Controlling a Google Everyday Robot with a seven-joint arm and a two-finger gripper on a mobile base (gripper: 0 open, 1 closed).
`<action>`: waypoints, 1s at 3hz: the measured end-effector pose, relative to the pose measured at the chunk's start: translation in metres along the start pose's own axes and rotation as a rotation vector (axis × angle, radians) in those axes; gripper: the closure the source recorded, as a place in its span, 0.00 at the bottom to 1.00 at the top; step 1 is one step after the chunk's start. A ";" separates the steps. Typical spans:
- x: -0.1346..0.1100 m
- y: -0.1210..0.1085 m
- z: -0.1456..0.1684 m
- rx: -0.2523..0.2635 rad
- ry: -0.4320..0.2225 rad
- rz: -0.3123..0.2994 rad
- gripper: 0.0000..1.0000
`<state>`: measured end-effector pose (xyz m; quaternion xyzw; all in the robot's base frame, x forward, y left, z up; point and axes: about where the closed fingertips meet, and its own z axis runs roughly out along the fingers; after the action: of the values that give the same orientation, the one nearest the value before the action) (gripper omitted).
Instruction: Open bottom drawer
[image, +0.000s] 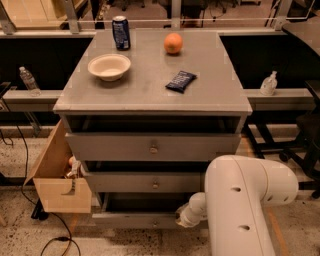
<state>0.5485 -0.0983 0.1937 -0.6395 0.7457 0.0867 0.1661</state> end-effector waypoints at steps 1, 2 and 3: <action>0.000 0.000 -0.001 0.000 0.000 0.000 1.00; 0.000 0.000 -0.001 0.000 0.000 0.000 1.00; 0.000 0.000 -0.001 0.000 0.000 0.000 1.00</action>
Offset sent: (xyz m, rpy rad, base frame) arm -0.2597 -0.0711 0.0553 0.1501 0.1326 -0.7731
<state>0.5484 -0.0984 0.1950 -0.6393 0.7458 0.0867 0.1661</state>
